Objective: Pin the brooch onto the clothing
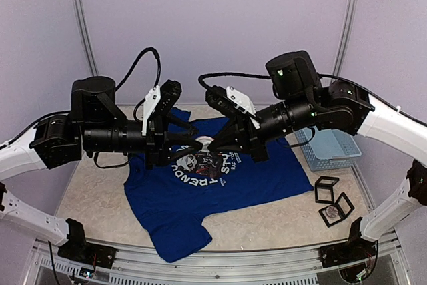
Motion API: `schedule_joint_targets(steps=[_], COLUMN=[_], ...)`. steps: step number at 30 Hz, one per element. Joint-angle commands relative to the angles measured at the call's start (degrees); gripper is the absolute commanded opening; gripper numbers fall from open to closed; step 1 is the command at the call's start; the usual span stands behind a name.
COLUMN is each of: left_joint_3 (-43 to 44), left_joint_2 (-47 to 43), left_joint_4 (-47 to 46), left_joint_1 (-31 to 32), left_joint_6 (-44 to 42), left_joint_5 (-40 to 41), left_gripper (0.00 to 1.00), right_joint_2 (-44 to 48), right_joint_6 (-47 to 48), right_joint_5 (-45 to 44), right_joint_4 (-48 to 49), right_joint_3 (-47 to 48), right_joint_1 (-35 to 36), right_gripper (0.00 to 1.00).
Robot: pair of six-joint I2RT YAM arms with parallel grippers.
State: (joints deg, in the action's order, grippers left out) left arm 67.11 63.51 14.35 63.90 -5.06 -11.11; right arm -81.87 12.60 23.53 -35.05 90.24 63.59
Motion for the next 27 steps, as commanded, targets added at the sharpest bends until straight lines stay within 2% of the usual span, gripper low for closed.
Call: schedule_joint_targets(steps=[1, 2, 7, 12, 21, 22, 24, 25, 27], left_joint_3=[0.4, 0.3, 0.2, 0.0, -2.9, -3.2, -4.4, -5.4, -8.9], left_joint_2=[0.9, 0.9, 1.0, 1.1, -1.3, -1.9, -3.1, -4.0, -6.7], left_joint_4=[5.2, 5.1, 3.9, 3.2, -0.2, -0.8, -2.2, -3.4, -8.1], left_joint_1=[0.6, 0.7, 0.7, 0.7, 0.8, 0.8, 0.7, 0.7, 0.7], left_joint_6=[-2.0, -1.9, -0.9, -0.8, 0.2, 0.2, 0.1, -0.1, -0.6], left_joint_5=[-2.6, -2.4, -1.4, -1.8, -1.1, -0.7, 0.0, 0.3, 0.6], left_gripper=[0.35, 0.33, 0.09, 0.0, 0.0, 0.06, 0.47, 0.56, 0.6], right_joint_2=[-0.8, -1.0, -2.1, -3.2, -1.4, -1.0, 0.5, 1.8, 6.1], right_joint_6=[3.2, 3.4, 4.3, 4.4, 4.8, 4.4, 3.0, 2.6, -0.3], right_joint_5=[0.1, 0.1, 0.5, 0.3, 0.8, 0.3, -2.0, -2.9, -2.9], right_joint_4=[-5.2, -5.1, -5.5, -6.4, -3.1, -2.1, 1.8, 5.1, 16.3], right_joint_3=[2.1, 2.3, 3.1, 4.1, 1.4, 0.9, -1.3, -3.3, -10.1], right_joint_1=[0.9, 1.0, 2.4, 3.1, 3.1, 3.1, 3.1, 3.1, 2.9], right_gripper=[0.0, 0.0, 0.0, 0.0, 0.0, 0.0, 0.0, 0.0, 0.0])
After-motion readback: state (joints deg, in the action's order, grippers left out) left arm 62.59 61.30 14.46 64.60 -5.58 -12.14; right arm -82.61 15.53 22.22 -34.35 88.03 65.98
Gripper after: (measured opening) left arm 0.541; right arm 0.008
